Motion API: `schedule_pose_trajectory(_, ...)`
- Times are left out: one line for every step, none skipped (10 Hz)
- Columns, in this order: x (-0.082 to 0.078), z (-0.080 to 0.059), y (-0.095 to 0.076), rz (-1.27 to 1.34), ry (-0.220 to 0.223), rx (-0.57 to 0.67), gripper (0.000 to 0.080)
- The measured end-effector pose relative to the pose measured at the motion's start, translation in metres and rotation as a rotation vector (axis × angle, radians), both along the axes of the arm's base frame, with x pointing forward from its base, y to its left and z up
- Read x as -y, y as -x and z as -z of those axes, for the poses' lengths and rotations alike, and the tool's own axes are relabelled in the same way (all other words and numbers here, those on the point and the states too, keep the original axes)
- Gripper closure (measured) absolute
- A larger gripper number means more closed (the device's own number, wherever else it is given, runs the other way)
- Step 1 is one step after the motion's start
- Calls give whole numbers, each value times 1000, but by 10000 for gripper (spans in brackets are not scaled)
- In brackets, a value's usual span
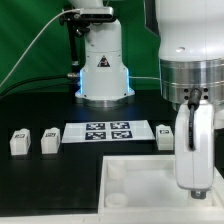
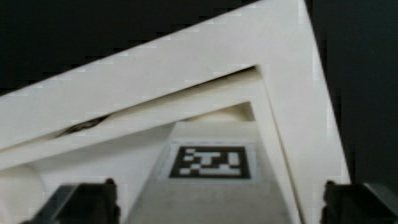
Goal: Assemble one leg
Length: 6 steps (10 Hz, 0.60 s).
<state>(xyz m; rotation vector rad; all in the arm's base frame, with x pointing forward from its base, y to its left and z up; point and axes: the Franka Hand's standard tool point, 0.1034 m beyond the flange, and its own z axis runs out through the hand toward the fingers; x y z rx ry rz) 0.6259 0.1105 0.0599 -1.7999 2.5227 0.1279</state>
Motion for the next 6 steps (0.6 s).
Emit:
schedule_pose_trajectory(-1,-5,2,-18,-4,4,169)
schedule_pose_trajectory(-3,-14,6,-28,-12,11,156)
schedule_pose_trajectory(-4,-27,12,-39,-23,20,156)
schedule_pose_trajectory(-4,-36,16,-41,-30,24,156)
schedule_pose_trajectory(-4,-35,17,-41,-30,22,151)
schedule_pose_trajectory(-4,-34,17,-41,-29,20,151)
